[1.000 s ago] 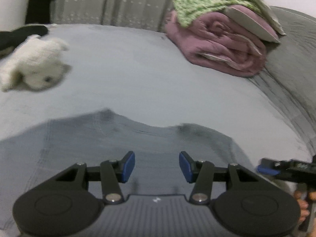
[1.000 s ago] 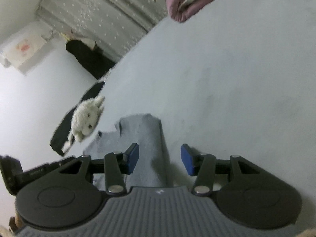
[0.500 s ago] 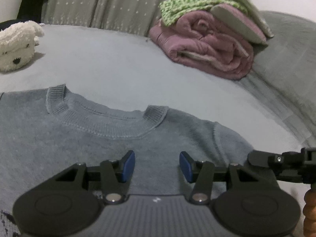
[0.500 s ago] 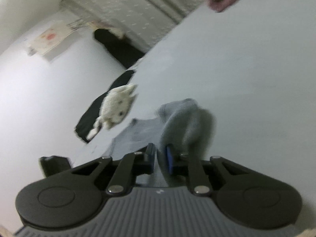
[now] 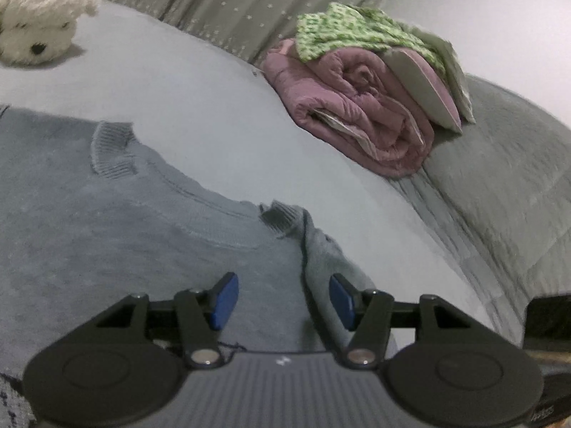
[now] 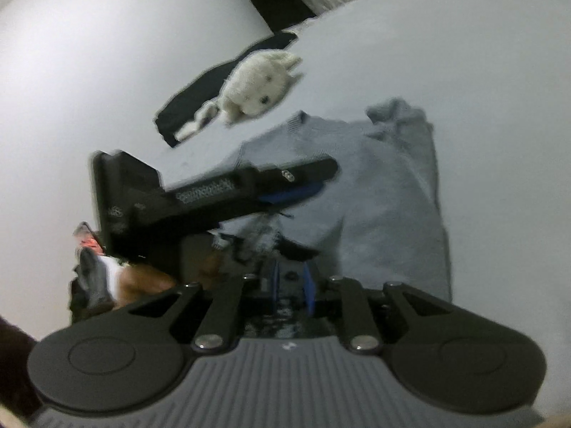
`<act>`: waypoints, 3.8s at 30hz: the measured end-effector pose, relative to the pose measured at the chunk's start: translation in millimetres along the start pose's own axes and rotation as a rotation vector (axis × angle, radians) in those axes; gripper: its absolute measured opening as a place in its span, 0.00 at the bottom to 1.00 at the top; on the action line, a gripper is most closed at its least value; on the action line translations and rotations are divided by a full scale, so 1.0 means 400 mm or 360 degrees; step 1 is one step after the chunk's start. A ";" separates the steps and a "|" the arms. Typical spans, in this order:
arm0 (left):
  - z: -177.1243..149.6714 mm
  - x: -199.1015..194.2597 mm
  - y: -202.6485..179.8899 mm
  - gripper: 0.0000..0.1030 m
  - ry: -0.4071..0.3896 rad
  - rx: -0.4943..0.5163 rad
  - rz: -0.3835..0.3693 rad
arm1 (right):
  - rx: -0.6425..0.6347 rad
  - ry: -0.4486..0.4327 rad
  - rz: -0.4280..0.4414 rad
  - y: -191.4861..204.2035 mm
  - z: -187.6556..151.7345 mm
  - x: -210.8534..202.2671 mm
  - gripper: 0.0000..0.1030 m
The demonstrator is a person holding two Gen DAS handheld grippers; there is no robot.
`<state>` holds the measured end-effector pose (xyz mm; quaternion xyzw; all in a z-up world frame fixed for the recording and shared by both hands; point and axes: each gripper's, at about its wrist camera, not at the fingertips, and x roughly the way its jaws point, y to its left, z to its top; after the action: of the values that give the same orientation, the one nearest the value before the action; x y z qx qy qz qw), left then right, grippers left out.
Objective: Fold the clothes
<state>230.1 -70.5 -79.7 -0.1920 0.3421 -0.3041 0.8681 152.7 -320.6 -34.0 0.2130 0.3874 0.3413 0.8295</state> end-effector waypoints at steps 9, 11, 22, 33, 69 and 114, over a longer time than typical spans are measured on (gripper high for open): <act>-0.008 0.003 -0.019 0.58 0.0010 0.0122 0.0050 | 0.0305 -0.0423 -0.0212 -0.147 0.007 -0.165 0.42; -0.010 0.003 -0.023 0.58 0.0011 0.0146 0.0061 | 0.0351 -0.0445 -0.0304 -0.178 -0.001 -0.173 0.42; -0.009 -0.012 -0.031 0.57 -0.0011 0.0173 -0.0122 | 0.0318 -0.0283 -0.0158 -0.158 -0.009 -0.117 0.42; -0.017 0.030 -0.031 0.43 0.0140 0.0108 -0.0303 | 0.0085 -0.0078 -0.0036 -0.075 -0.015 -0.066 0.42; 0.083 0.033 -0.023 0.54 0.0100 0.0147 0.0134 | -0.0202 -0.0644 -0.1476 -0.061 0.012 -0.155 0.01; 0.207 0.298 0.099 0.01 0.0193 -0.0284 -0.0081 | 0.0046 -0.0354 -0.0999 -0.168 -0.027 -0.158 0.51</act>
<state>373.9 -109.3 -100.6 -0.2584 0.4147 -0.3054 0.8173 141.7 -411.3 -50.6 0.1308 0.3460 0.0383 0.9283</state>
